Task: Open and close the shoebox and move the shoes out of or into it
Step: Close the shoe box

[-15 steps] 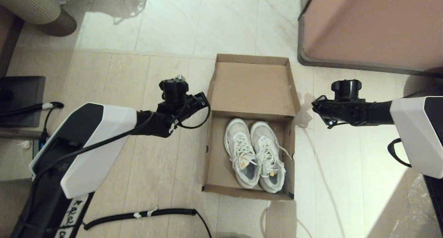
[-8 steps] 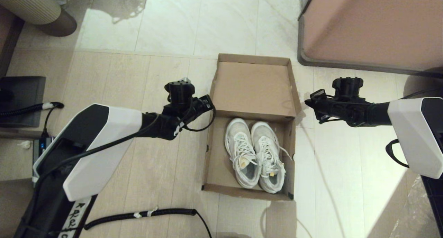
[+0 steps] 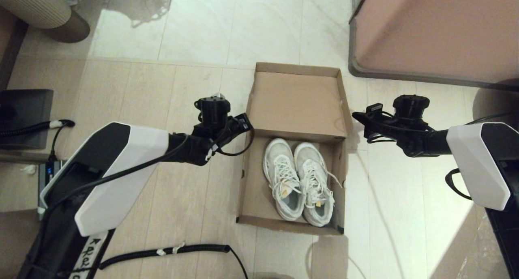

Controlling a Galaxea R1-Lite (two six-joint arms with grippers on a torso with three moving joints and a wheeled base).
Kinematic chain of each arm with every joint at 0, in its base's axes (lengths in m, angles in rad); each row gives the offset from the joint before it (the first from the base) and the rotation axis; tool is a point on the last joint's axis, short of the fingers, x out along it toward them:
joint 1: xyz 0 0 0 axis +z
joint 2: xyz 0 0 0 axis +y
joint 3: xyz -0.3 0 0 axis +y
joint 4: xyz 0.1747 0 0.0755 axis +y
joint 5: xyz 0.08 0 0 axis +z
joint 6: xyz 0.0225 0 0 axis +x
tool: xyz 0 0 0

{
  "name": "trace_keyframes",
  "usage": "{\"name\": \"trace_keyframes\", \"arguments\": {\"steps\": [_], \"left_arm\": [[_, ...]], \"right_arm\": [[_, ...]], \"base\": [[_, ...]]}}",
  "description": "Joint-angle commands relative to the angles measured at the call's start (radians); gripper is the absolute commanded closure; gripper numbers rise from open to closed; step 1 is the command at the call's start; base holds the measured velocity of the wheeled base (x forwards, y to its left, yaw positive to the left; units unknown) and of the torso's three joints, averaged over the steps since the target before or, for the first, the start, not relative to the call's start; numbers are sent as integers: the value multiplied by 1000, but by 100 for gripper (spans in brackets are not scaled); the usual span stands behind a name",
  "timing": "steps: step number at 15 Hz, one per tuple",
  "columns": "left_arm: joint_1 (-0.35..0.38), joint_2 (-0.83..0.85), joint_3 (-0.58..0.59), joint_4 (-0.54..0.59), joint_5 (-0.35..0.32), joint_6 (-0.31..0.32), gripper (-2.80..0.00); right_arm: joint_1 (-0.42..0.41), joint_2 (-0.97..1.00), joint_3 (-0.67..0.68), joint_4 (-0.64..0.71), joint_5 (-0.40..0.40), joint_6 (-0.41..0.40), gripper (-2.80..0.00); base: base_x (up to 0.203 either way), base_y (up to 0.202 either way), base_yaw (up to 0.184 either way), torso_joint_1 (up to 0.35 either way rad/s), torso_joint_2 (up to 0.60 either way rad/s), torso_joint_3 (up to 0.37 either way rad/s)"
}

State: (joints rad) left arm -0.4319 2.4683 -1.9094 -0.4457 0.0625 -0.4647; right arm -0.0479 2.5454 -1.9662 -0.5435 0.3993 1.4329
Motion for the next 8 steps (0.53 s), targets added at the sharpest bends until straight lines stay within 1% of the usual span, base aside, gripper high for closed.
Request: {"name": "trace_keyframes", "arguments": {"steps": [1, 3, 5, 8], "left_arm": [[-9, -2, 1, -2, 3, -3, 0], [-16, -2, 1, 1, 3, -3, 0], [-22, -2, 1, 1, 5, -3, 0], [-31, 0, 1, 0, 28, -5, 0]], "right_arm": [[0, 40, 0, -48, 32, 105, 0], [0, 66, 0, -117, 82, 156, 0], [4, 85, -2, -138, 138, 165, 0], [15, 97, -2, -139, 158, 166, 0]], "base": [[0, 0, 0, 0, 0, 0], [0, 0, 0, 0, 0, 0], [0, 0, 0, 0, 0, 0], [0, 0, 0, 0, 0, 0]]}}
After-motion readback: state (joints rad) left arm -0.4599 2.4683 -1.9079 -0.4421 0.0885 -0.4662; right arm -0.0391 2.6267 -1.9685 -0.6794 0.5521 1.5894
